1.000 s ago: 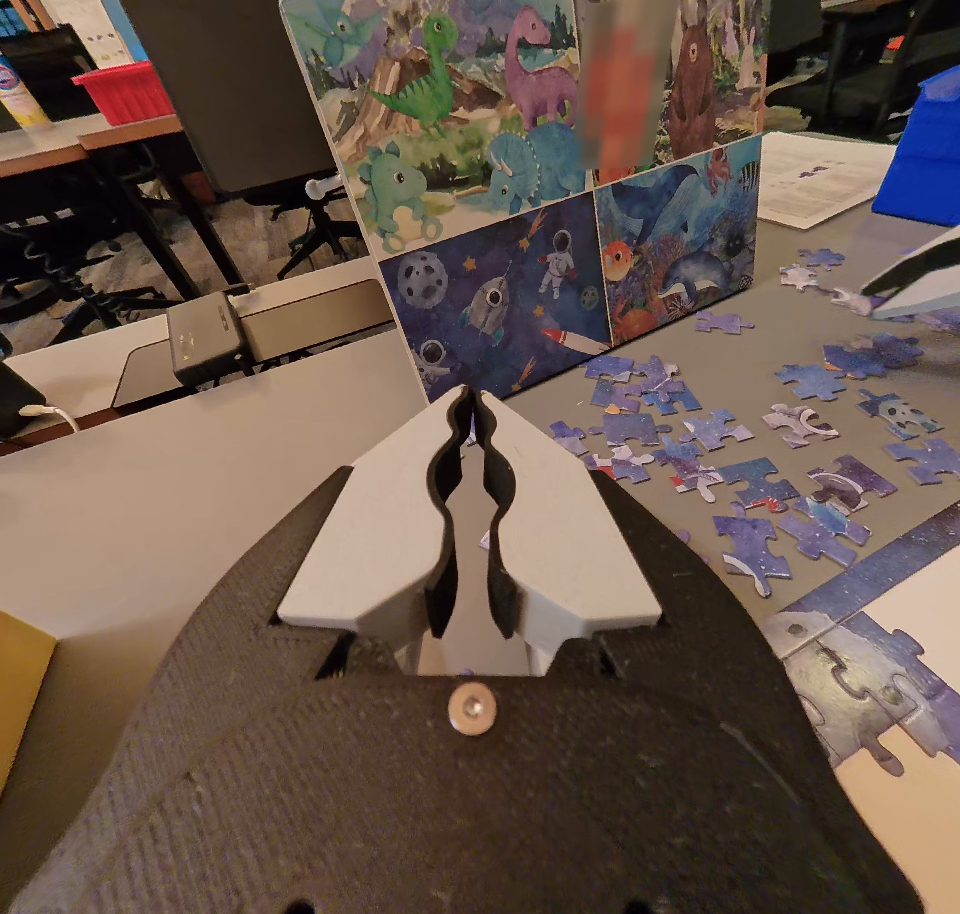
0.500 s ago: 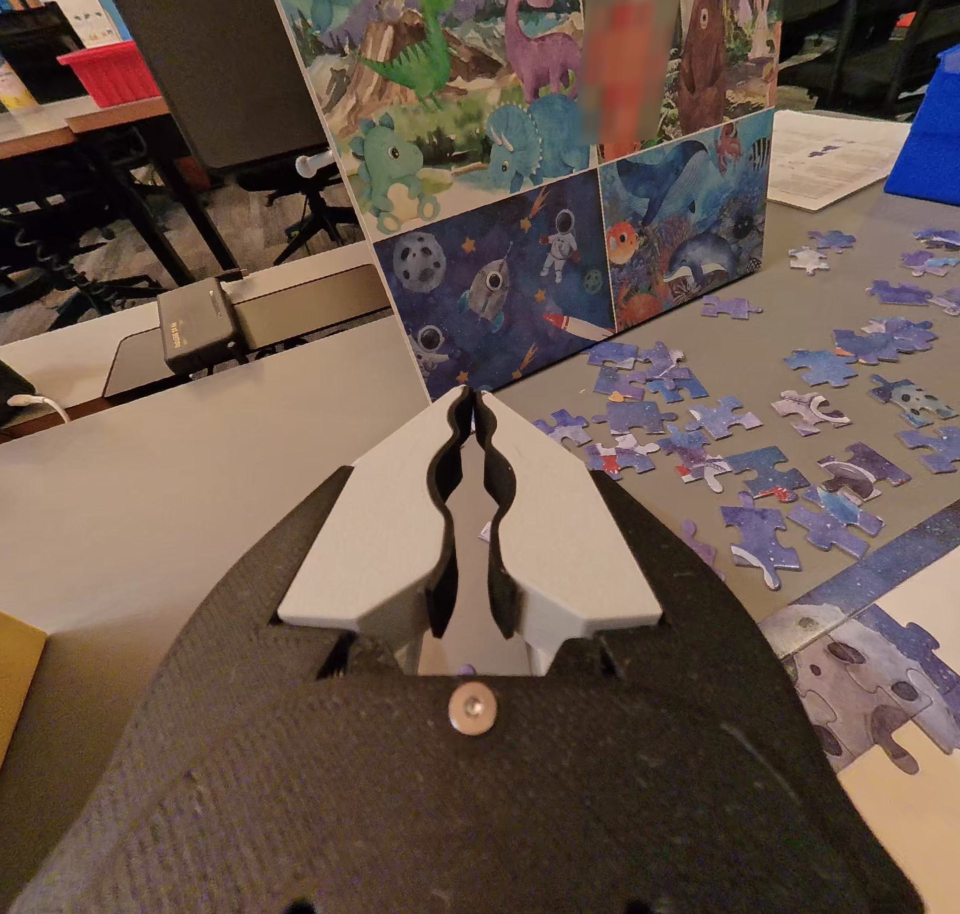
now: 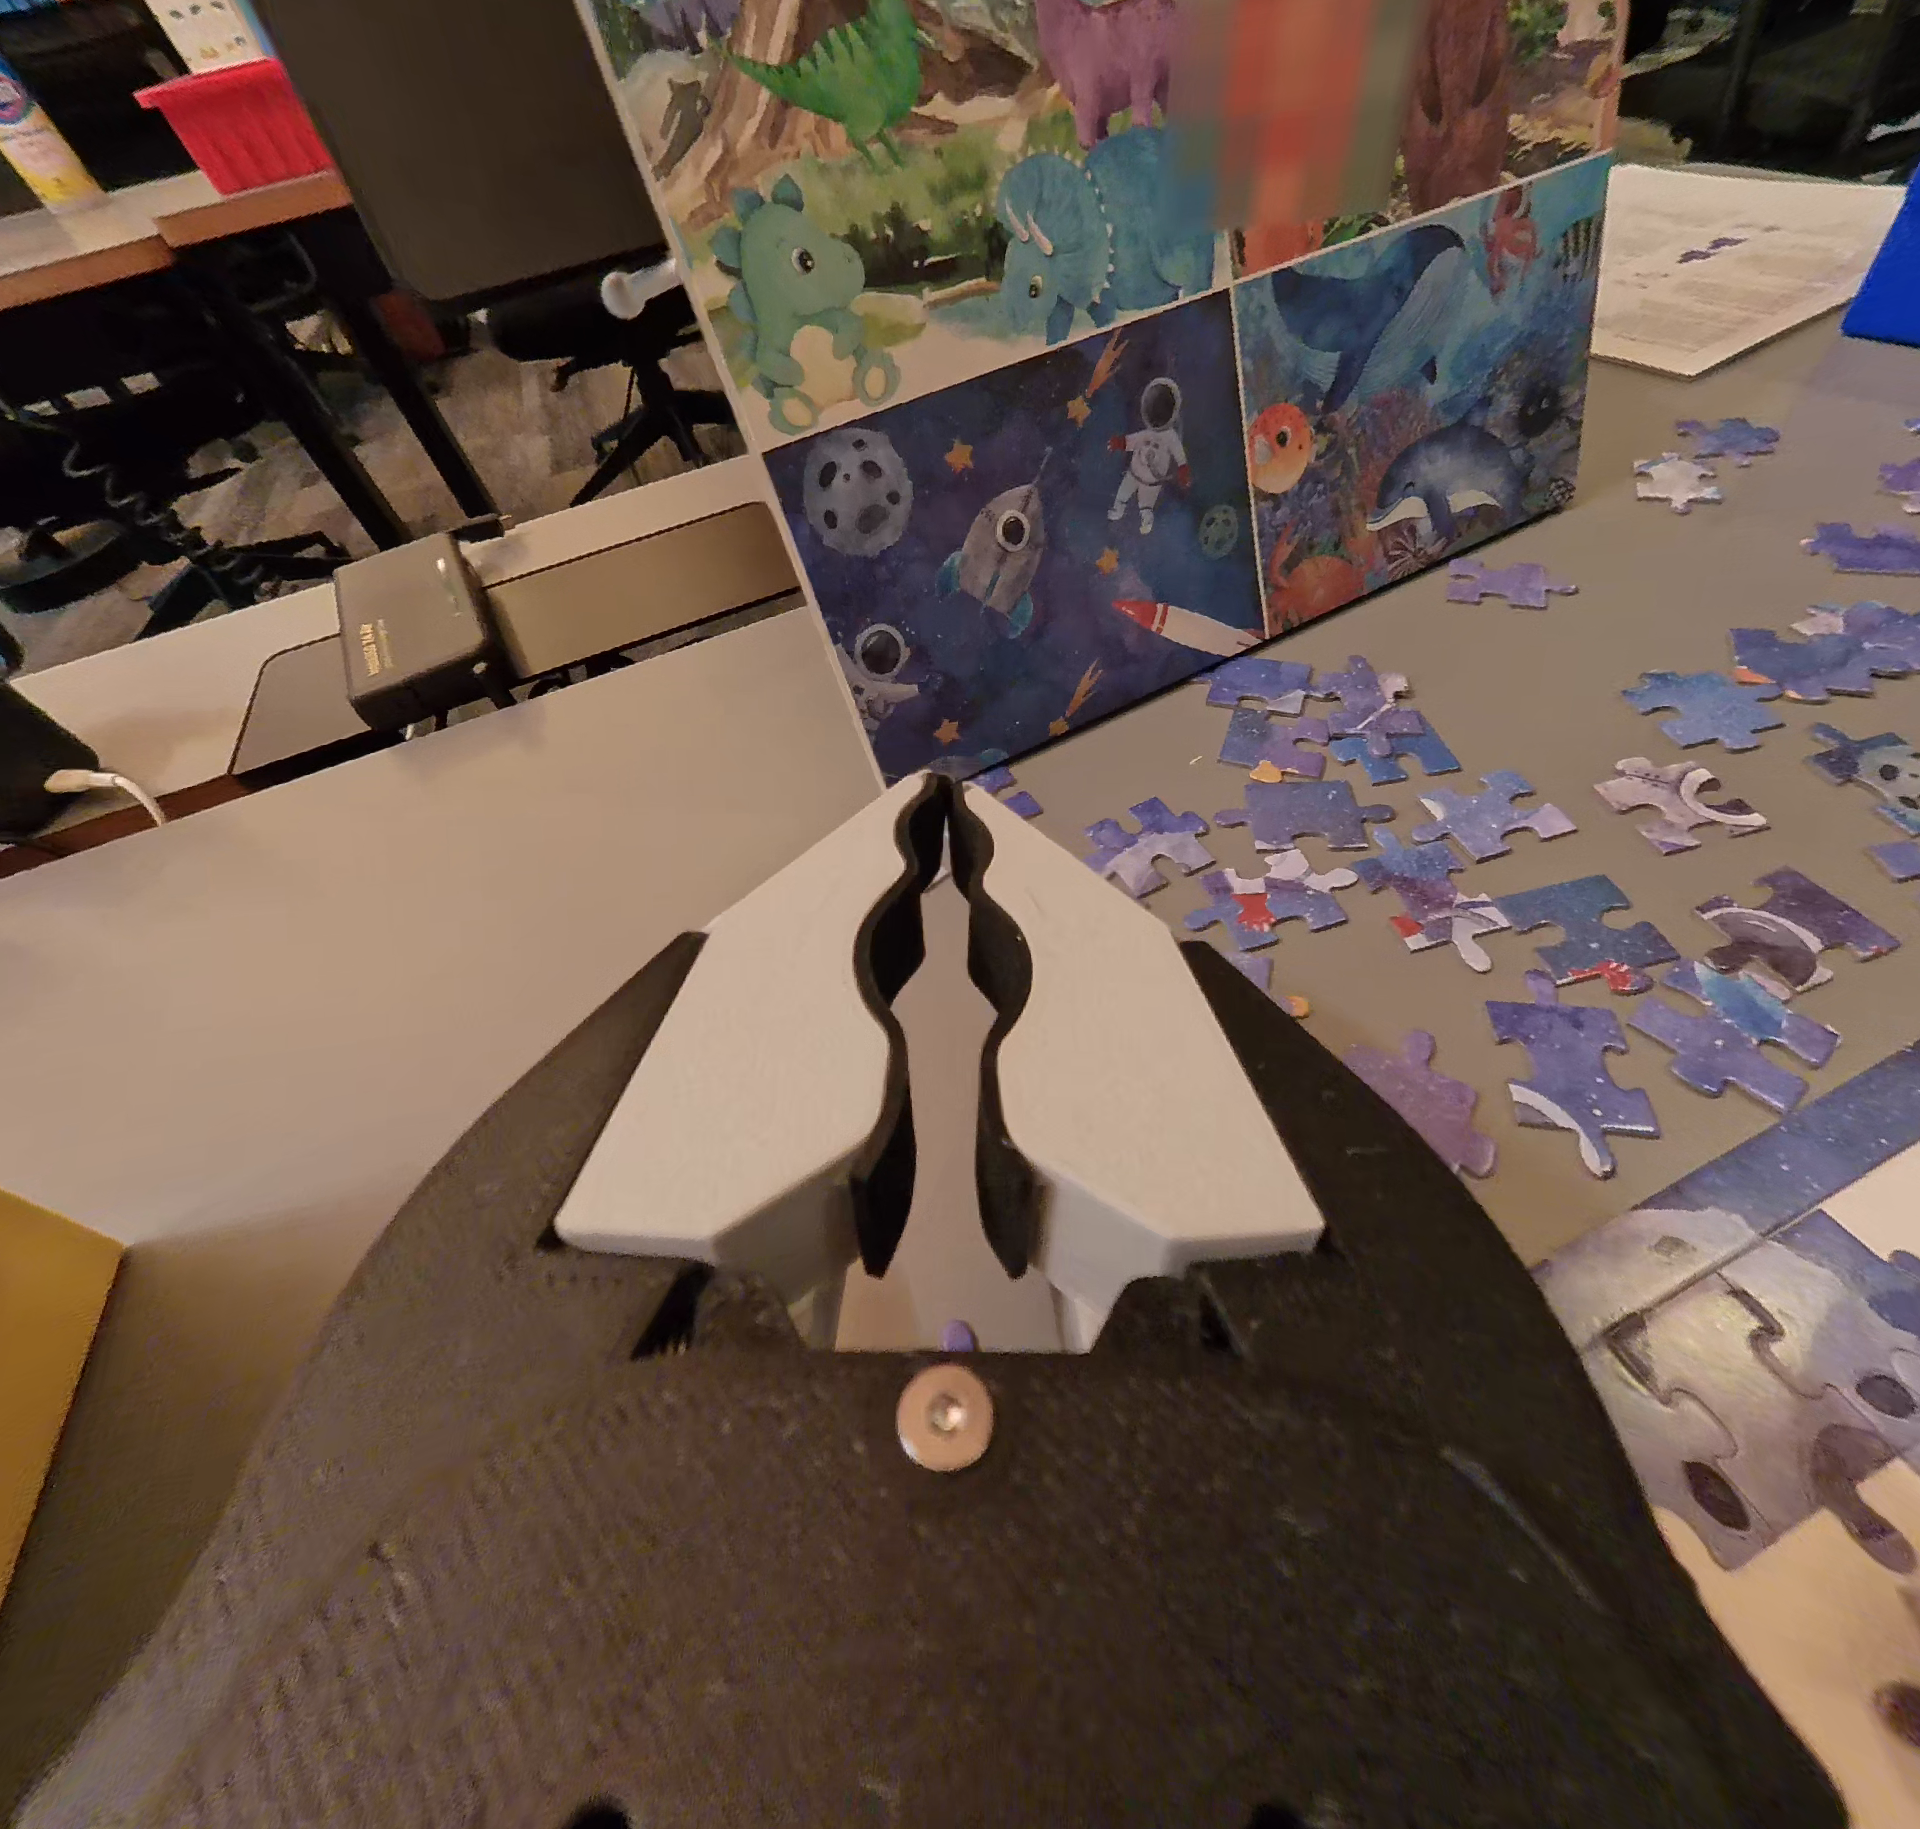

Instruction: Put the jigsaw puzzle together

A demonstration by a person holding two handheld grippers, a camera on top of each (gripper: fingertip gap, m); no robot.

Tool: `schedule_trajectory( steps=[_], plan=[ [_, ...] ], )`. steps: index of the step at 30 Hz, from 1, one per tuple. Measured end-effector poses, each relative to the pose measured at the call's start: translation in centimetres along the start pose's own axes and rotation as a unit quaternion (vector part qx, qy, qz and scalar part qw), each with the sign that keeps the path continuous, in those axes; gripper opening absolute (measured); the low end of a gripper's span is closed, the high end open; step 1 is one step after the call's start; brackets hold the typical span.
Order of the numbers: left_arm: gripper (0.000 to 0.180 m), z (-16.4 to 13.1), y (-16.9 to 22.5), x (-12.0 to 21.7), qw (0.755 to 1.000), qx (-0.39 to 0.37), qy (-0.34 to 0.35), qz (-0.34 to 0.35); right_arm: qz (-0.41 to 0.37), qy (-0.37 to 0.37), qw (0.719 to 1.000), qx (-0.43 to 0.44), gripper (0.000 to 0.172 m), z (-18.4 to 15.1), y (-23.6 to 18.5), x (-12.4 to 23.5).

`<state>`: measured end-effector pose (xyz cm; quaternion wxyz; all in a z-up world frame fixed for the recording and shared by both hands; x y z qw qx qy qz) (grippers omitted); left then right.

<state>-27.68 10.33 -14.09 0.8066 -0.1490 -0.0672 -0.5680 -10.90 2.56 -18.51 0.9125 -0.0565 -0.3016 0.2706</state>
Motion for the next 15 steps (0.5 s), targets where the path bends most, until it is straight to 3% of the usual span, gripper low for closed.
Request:
schedule_trajectory(
  steps=[5, 10, 15],
  plan=[
    [0.000, -0.2, -0.5, 0.0, 1.000, 0.025, 0.000, -0.005, -0.027, -0.054, 0.998, 0.012, 0.028, -1.3, -0.2, -1.8],
    [0.000, -0.3, -0.3, -0.1, 1.000, 0.022, -0.003, -0.005, -0.002, -0.036, 0.999, 0.017, 0.038, -0.9, -0.7, -1.4],
    [0.000, -0.4, -0.1, -0.2, 1.000, 0.016, -0.005, -0.007, -0.009, -0.065, 0.998, 0.015, 0.044, -2.0, -0.2, -1.5]
  ],
)
Point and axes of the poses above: each gripper's, where its closed fingertips meet, x back along the fingers, z out of its top, y = z × x across the jaws, the point moved 2 cm from there along x, back along the fingers, and after that the axes turned 5 degrees about z, right-handed, at the moved point
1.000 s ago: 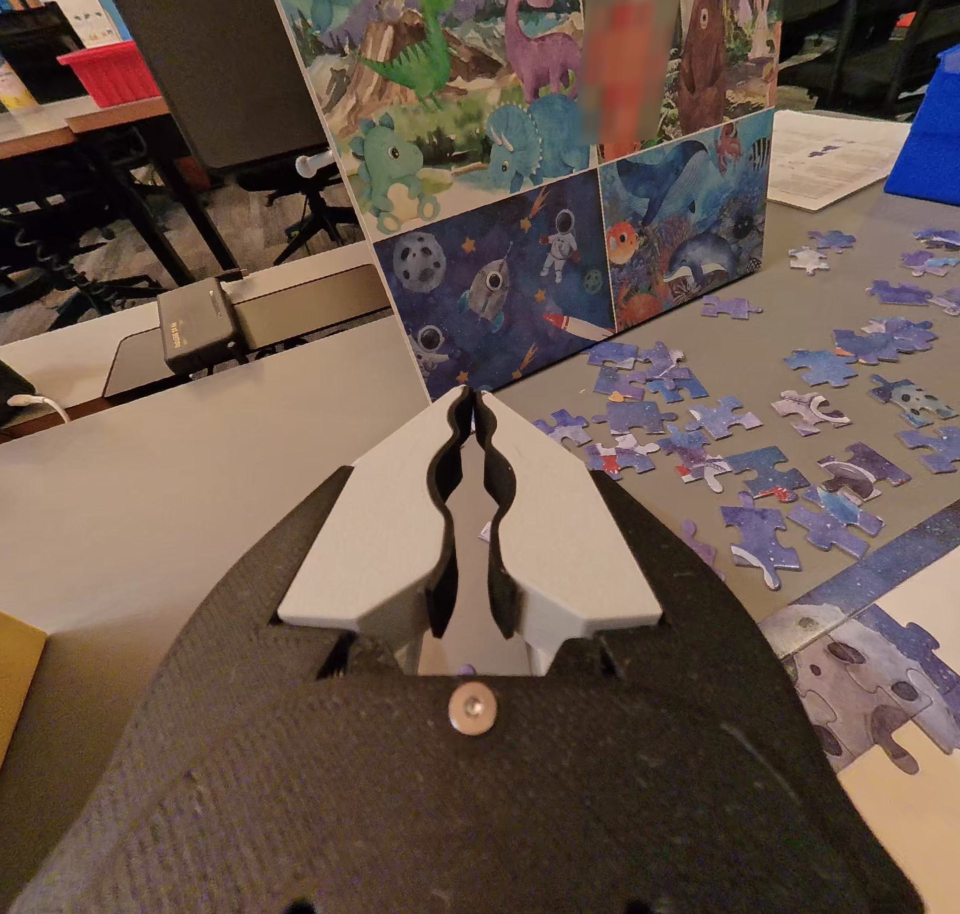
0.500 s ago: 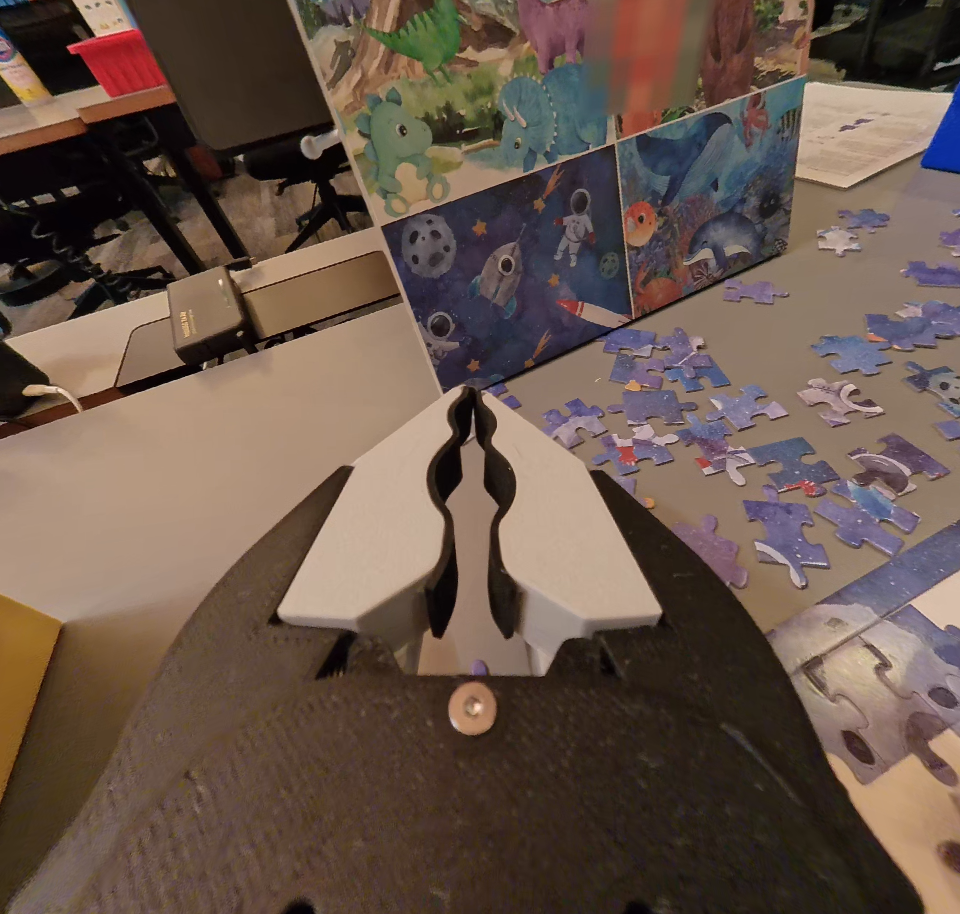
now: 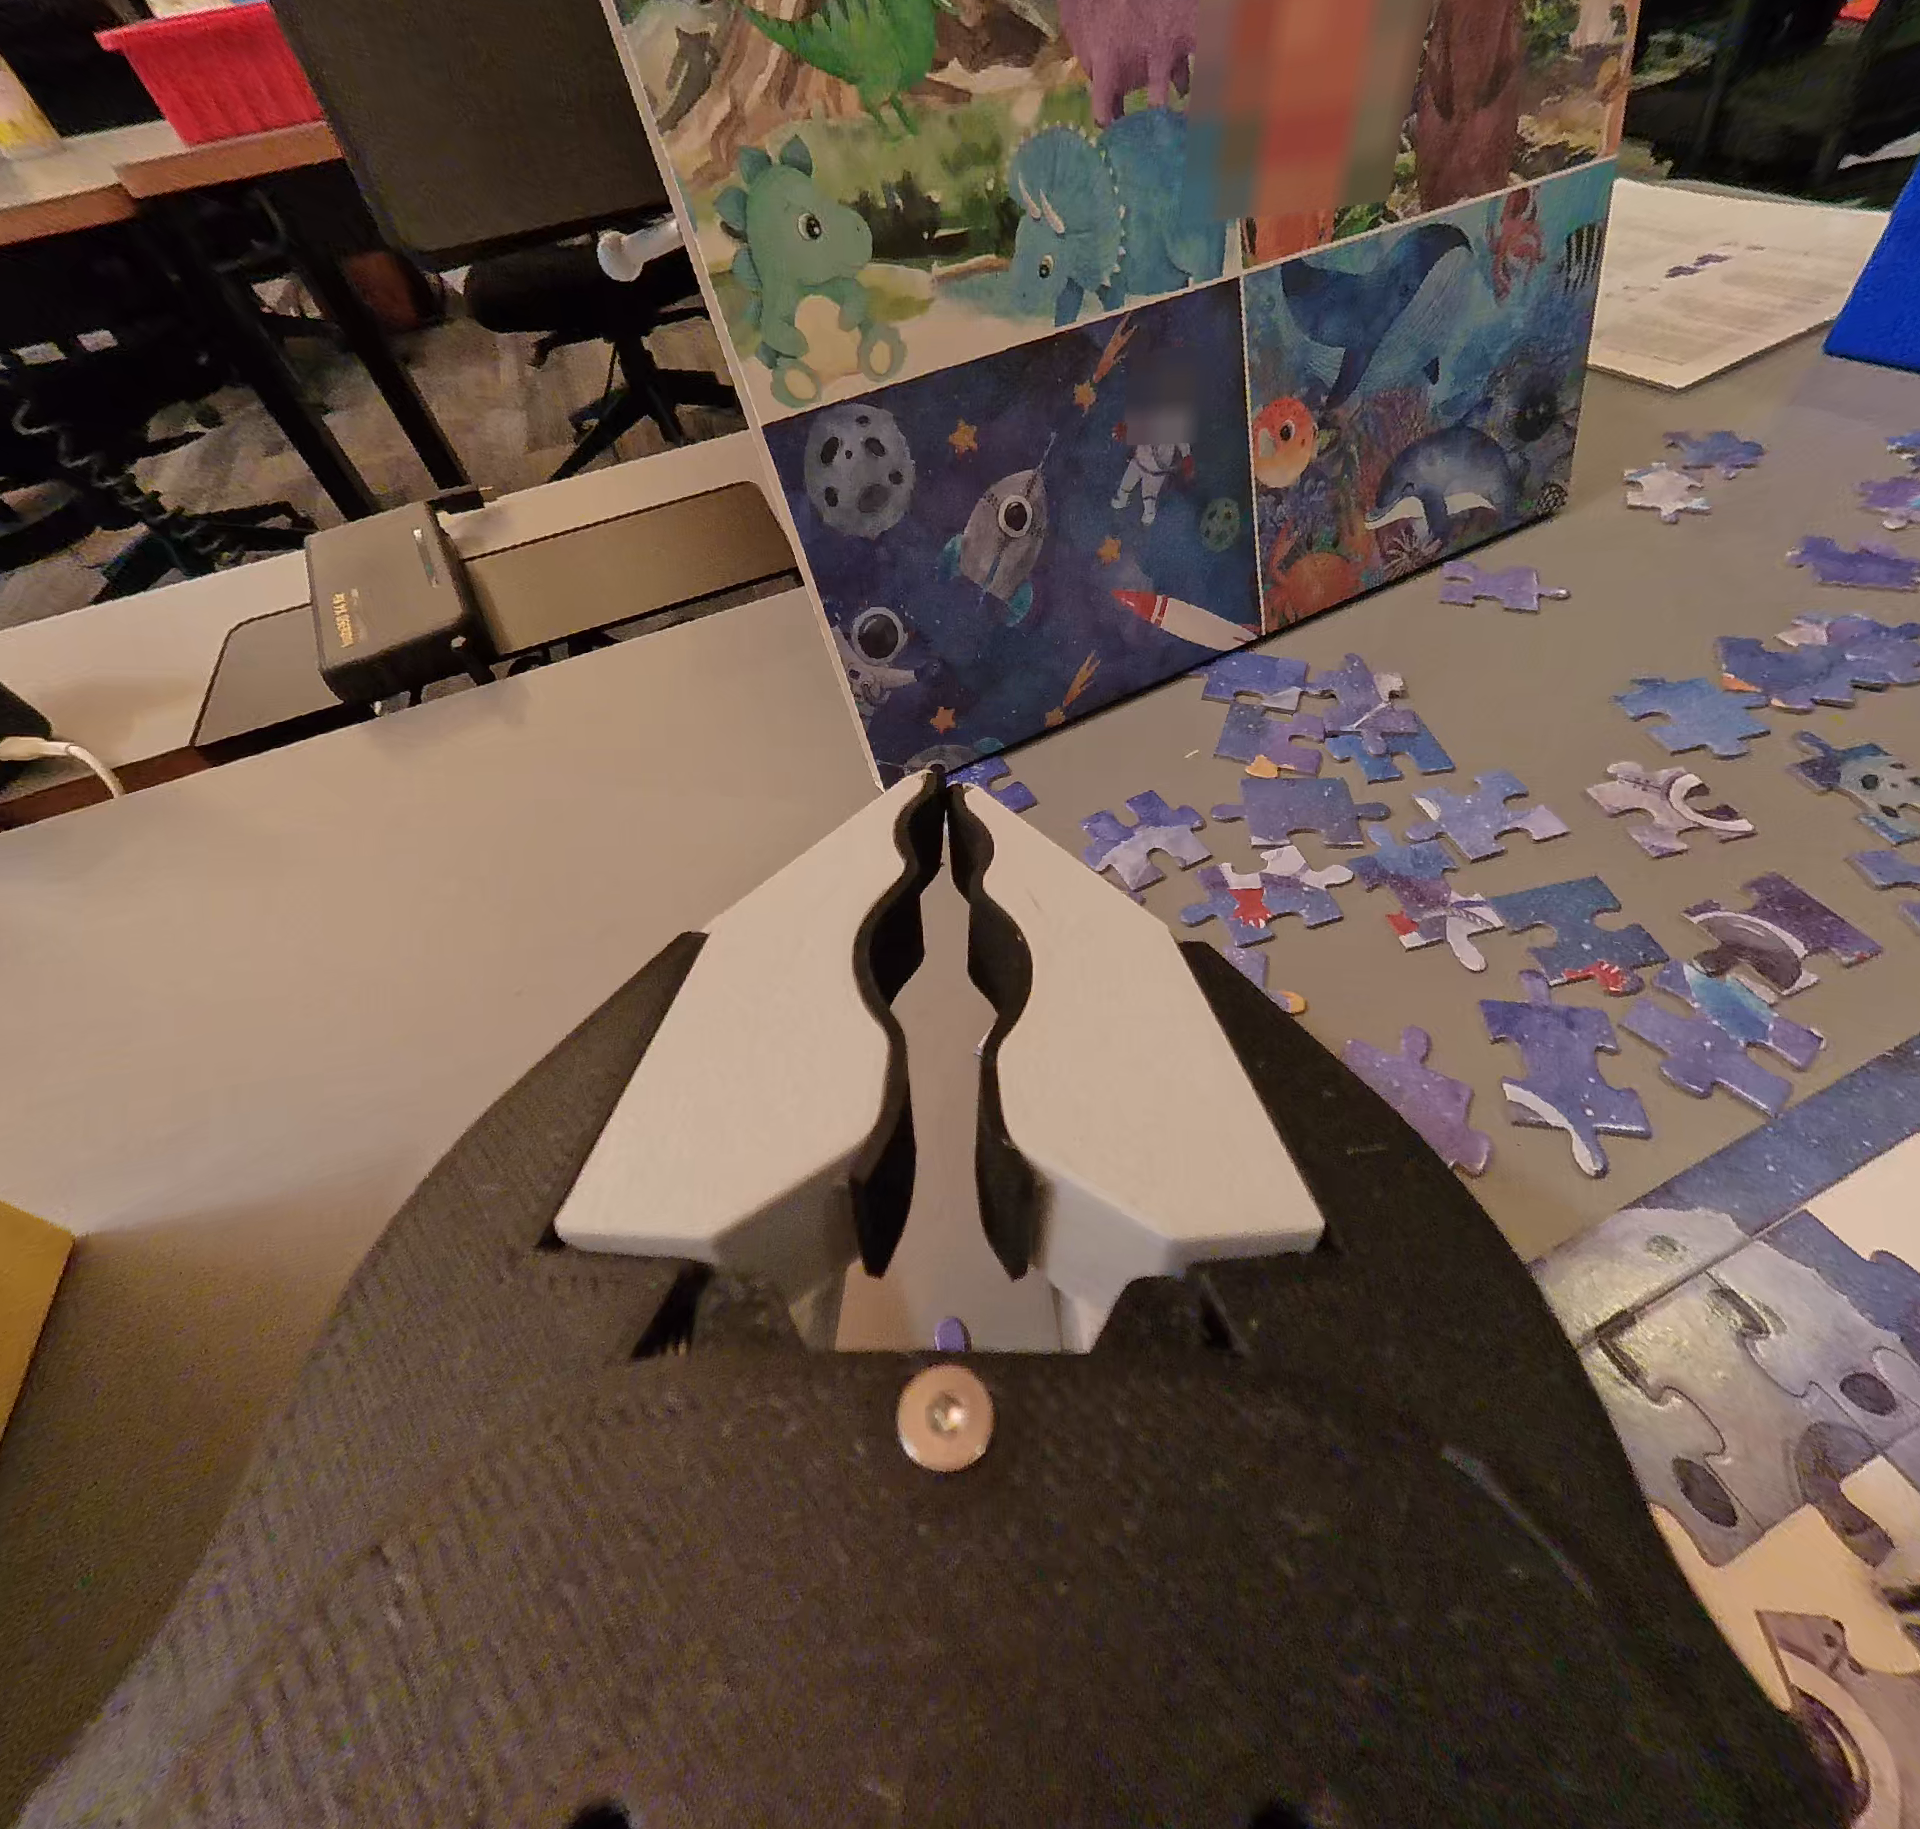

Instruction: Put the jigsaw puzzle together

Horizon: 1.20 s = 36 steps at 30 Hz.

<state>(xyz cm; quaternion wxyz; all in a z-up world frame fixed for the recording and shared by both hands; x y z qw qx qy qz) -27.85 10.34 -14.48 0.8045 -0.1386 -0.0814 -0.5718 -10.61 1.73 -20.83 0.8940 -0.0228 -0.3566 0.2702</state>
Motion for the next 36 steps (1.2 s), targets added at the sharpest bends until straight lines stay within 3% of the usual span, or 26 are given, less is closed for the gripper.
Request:
schedule_trajectory(
  steps=[8, 16, 23, 29, 36],
  plan=[
    [0.000, -0.1, 0.0, 0.0, 1.000, -0.001, -0.002, -0.001, 0.004, -0.017, 1.000, -0.003, 0.041, -0.4, -0.3, 0.2],
    [0.000, -0.3, 0.1, -0.2, 1.000, -0.005, -0.006, -0.001, 0.084, 0.003, 0.996, -0.025, 0.031, 0.0, -2.2, 0.4],
    [0.000, -0.2, 0.2, -0.2, 1.000, -0.006, -0.006, -0.003, 0.004, 0.008, 0.996, 0.088, 0.036, 0.6, -0.5, 0.4],
    [0.000, -0.4, 0.3, -0.2, 1.000, -0.005, -0.007, -0.005, 0.043, -0.026, 0.988, 0.147, 0.046, 0.8, -0.2, 0.0],
    [0.000, -0.8, 0.3, -0.5, 1.000, -0.001, -0.014, -0.010, 0.154, -0.075, 0.954, 0.248, 0.053, 0.7, -0.1, -1.0]
  ],
)
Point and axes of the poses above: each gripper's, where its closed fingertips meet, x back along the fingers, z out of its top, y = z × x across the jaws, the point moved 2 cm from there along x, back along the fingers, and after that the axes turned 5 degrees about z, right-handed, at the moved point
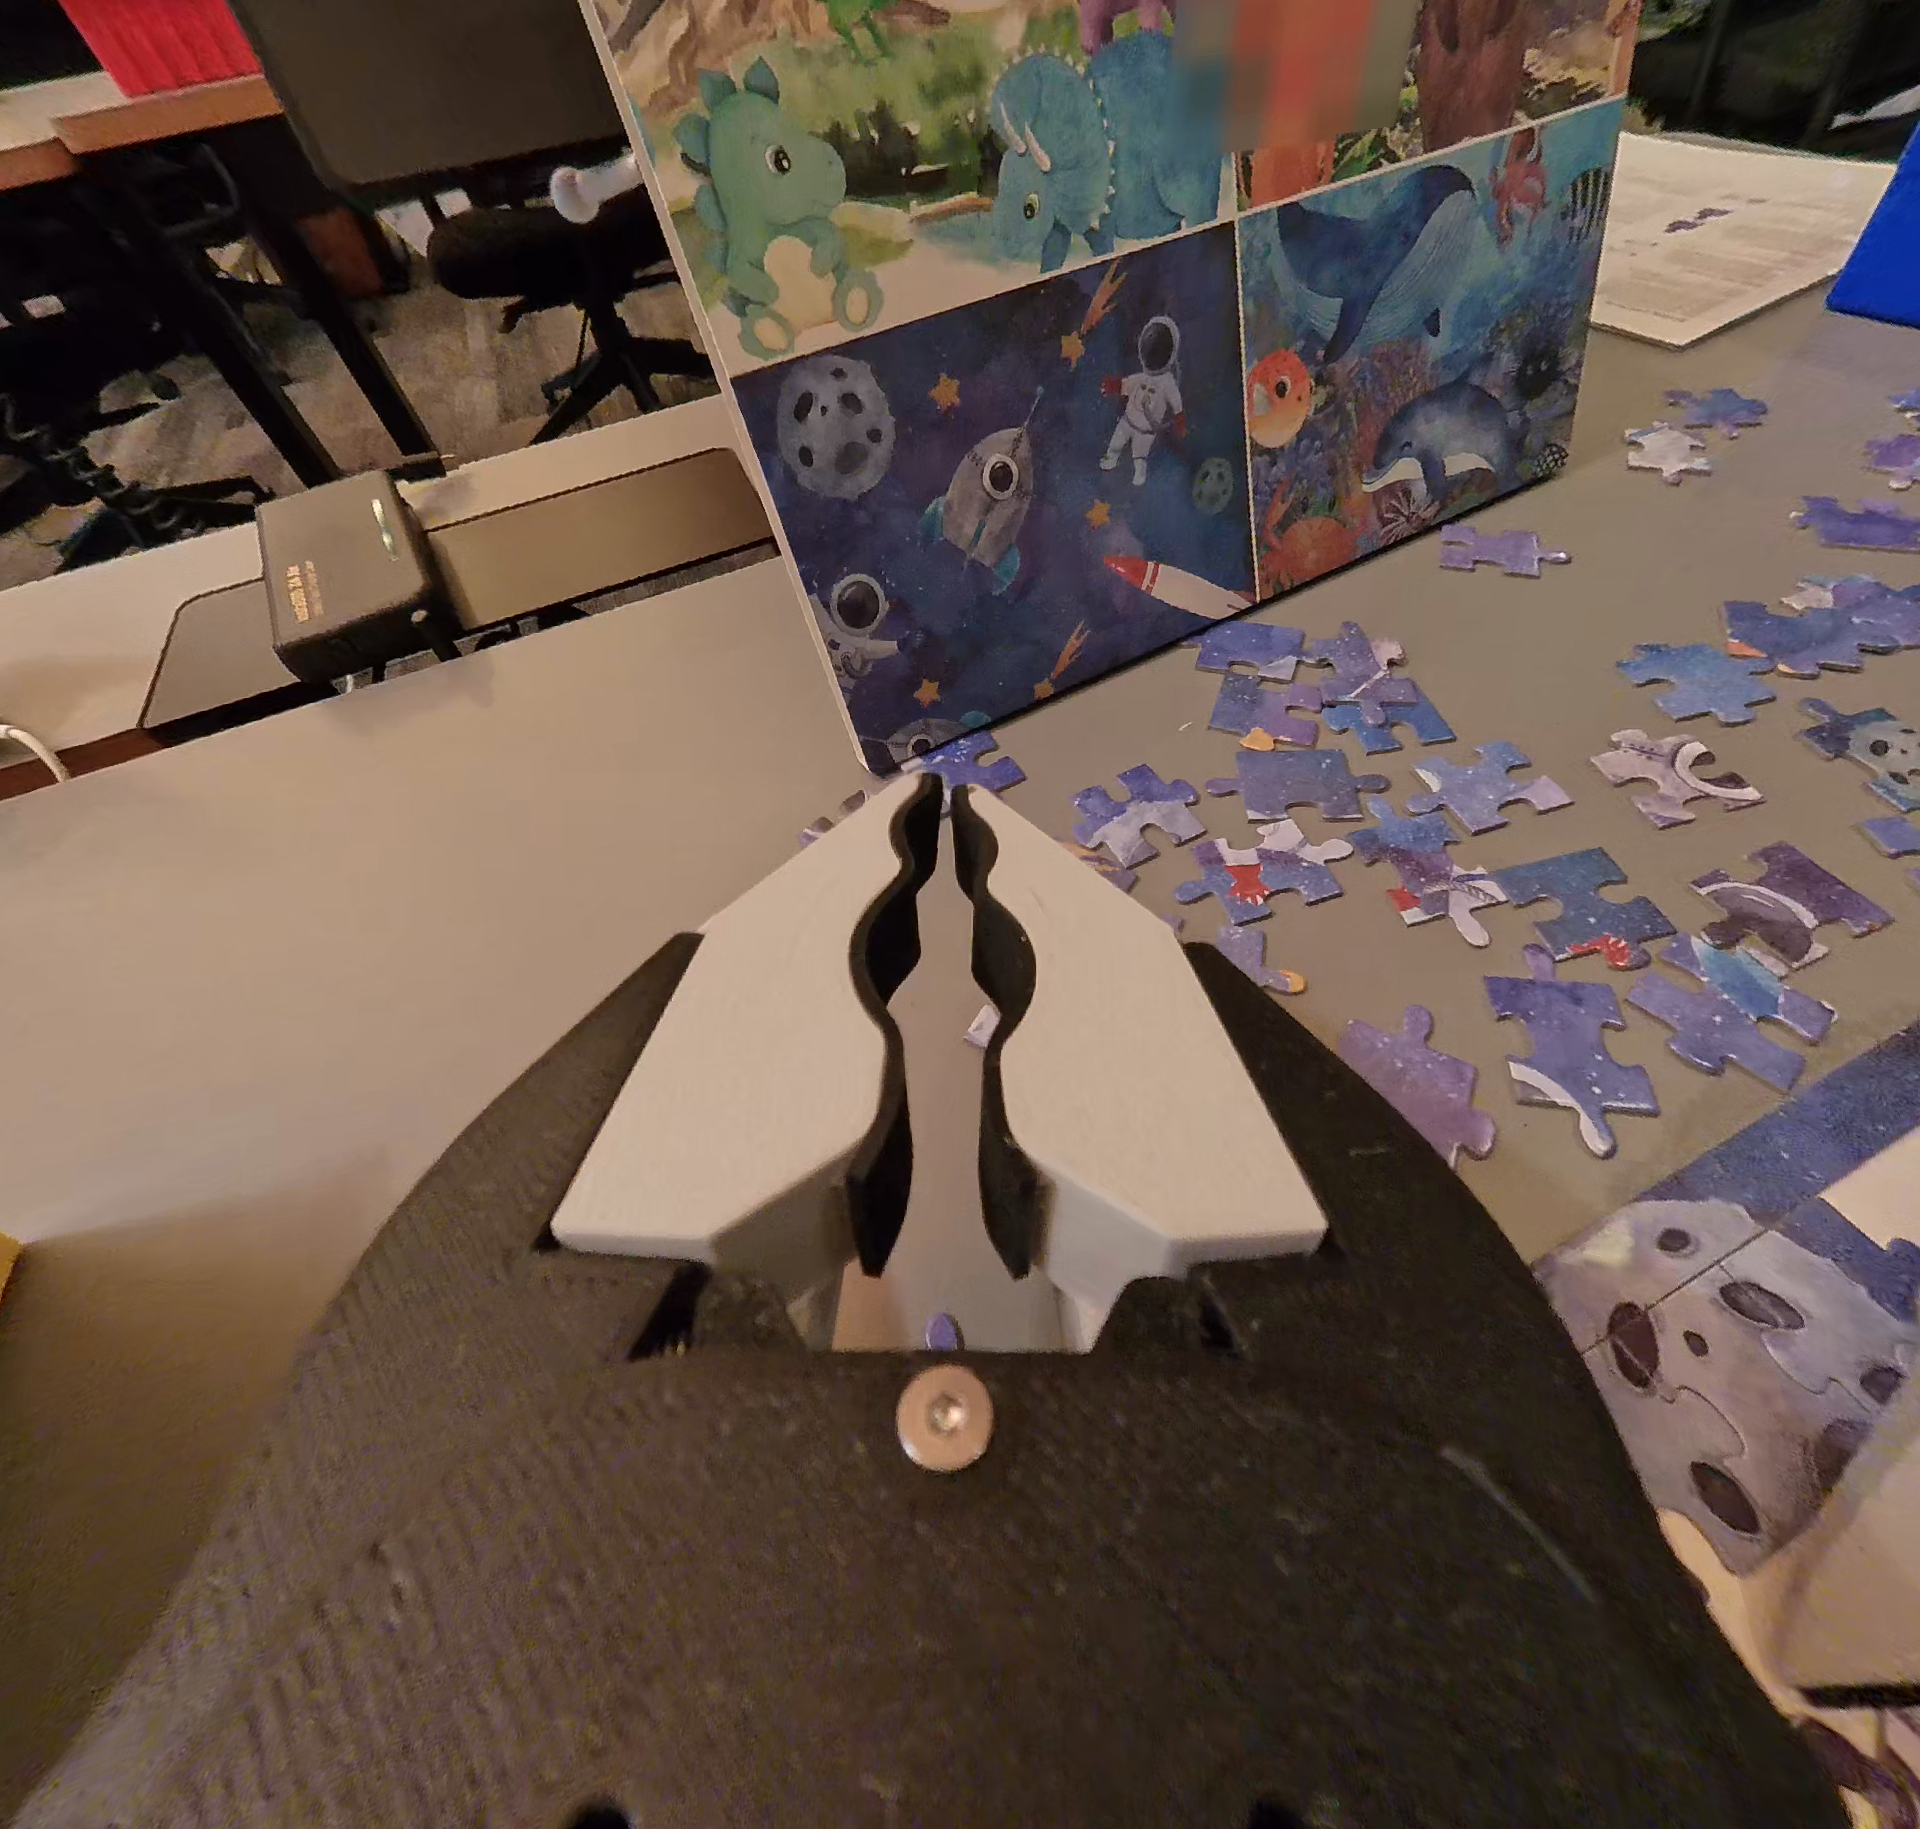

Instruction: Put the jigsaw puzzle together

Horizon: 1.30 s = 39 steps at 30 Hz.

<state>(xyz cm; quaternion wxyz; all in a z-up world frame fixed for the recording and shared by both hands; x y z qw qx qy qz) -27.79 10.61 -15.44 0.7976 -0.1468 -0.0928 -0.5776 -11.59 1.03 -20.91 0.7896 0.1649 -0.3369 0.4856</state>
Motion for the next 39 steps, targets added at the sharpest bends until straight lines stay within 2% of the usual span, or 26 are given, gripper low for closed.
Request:
schedule_trajectory(
  steps=[3, 8, 14, 20, 25, 31, 35, 39],
  plan=[
    [0.000, -0.4, 0.2, -0.3, 1.000, 0.002, -0.009, -0.007, 0.037, -0.015, 0.999, -0.007, 0.051, -0.2, -0.1, -0.2],
    [0.001, -0.4, 0.4, -0.4, 1.000, -0.002, -0.011, -0.011, 0.041, 0.003, 0.999, -0.011, 0.051, -0.7, -0.3, 0.3],
    [0.000, -0.5, 0.6, -0.5, 1.000, -0.009, -0.014, -0.011, 0.028, -0.008, 1.000, 0.010, 0.041, -1.0, -0.2, 0.4],
    [0.000, -0.4, 0.5, -0.5, 1.000, -0.007, -0.014, -0.012, 0.061, -0.031, 0.998, -0.001, 0.030, -1.5, -1.4, 1.1],
    [0.000, -0.4, 0.5, -0.5, 1.000, -0.007, -0.014, -0.011, 0.039, -0.021, 0.999, -0.001, 0.039, -1.1, -1.0, 0.6],
    [0.000, -0.4, 0.5, -0.5, 1.000, -0.005, -0.014, -0.012, 0.019, -0.035, 0.999, -0.018, 0.042, -1.0, -1.2, 0.4],
    [0.000, -0.5, 0.5, -0.5, 1.000, -0.005, -0.015, -0.012, -0.019, -0.034, 0.999, -0.032, 0.049, -1.0, -1.5, 0.3],
    [0.000, -0.5, 0.5, -0.5, 1.000, -0.005, -0.015, -0.011, -0.048, -0.027, 0.997, -0.047, 0.044, -1.0, -1.4, 0.3]
  ],
)
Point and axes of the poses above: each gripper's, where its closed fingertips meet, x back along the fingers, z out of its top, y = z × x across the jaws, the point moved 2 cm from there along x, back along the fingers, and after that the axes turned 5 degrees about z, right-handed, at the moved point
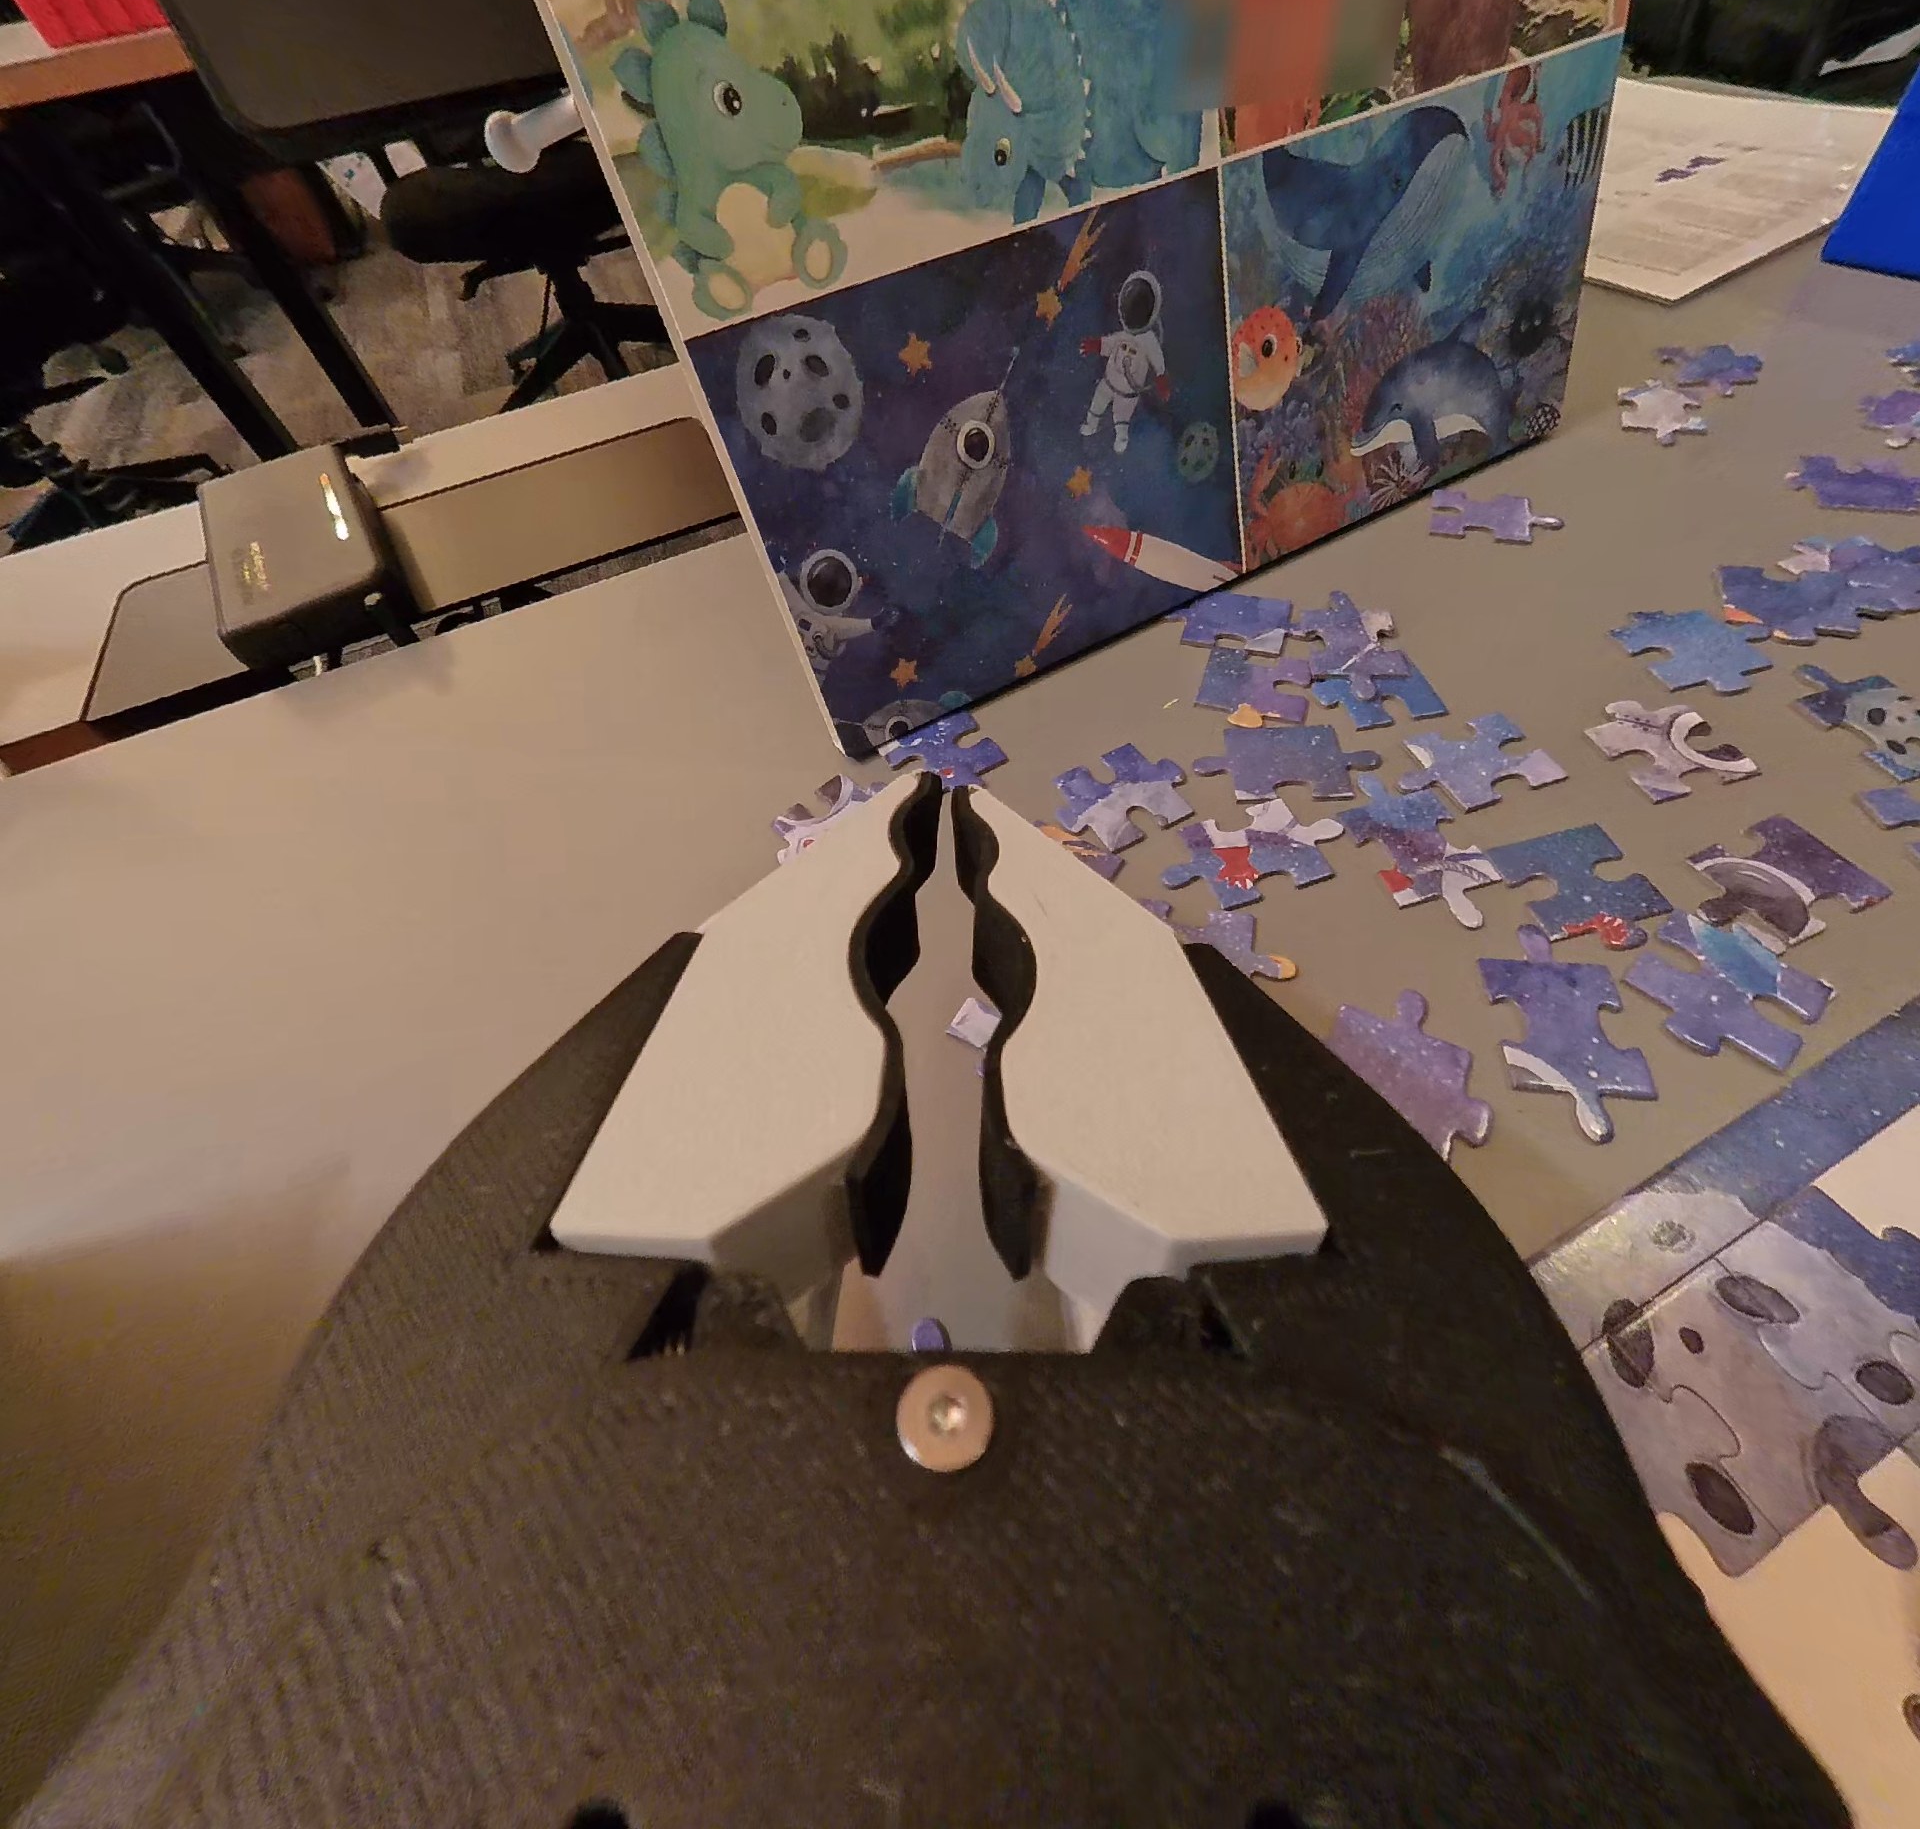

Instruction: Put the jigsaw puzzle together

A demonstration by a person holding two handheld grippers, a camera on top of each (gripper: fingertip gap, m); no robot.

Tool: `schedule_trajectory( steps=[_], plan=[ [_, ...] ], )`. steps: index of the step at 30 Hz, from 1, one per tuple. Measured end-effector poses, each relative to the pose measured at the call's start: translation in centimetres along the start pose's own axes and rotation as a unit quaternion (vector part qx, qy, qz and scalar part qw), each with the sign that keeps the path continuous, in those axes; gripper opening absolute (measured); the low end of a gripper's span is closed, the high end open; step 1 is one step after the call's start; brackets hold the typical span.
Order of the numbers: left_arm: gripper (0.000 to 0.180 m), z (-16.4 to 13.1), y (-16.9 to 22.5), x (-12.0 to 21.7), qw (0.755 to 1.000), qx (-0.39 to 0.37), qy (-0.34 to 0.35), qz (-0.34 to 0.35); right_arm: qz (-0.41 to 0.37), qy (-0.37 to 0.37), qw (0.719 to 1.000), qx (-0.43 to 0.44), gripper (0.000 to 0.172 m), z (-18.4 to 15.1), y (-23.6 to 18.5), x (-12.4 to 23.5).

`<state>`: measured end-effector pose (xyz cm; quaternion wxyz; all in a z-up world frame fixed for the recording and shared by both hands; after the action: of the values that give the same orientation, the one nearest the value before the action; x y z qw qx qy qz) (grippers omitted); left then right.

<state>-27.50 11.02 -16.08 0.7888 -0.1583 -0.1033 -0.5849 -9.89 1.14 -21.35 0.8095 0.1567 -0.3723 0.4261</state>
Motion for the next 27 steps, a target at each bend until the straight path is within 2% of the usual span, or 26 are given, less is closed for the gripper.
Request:
schedule_trajectory(
  steps=[6, 18, 27],
  plan=[
    [0.000, 0.0, -0.2, 0.0, 1.000, 0.000, 0.000, 0.002, -0.017, 0.040, 0.999, -0.023, 0.029, -0.2, 0.5, 0.2],
    [0.001, 0.0, -0.1, 0.0, 1.000, -0.004, -0.001, 0.003, -0.020, 0.062, 0.997, -0.044, 0.028, 0.1, 1.0, 0.5],
    [0.001, -0.1, 0.0, 0.0, 1.000, -0.008, -0.003, 0.004, -0.098, 0.059, 0.990, -0.085, 0.028, 0.5, 2.9, 0.6]
  ],
)
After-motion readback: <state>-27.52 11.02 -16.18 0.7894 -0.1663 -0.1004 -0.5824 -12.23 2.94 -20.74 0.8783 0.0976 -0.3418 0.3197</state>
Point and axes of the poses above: each gripper's, where its closed fingertips meet, x back along the fingers, z out of its top, y = z × x across the jaws, the point moved 2 cm from there along x, back along the fingers, and after that the axes turned 5 degrees about z, right-handed, at the moved point
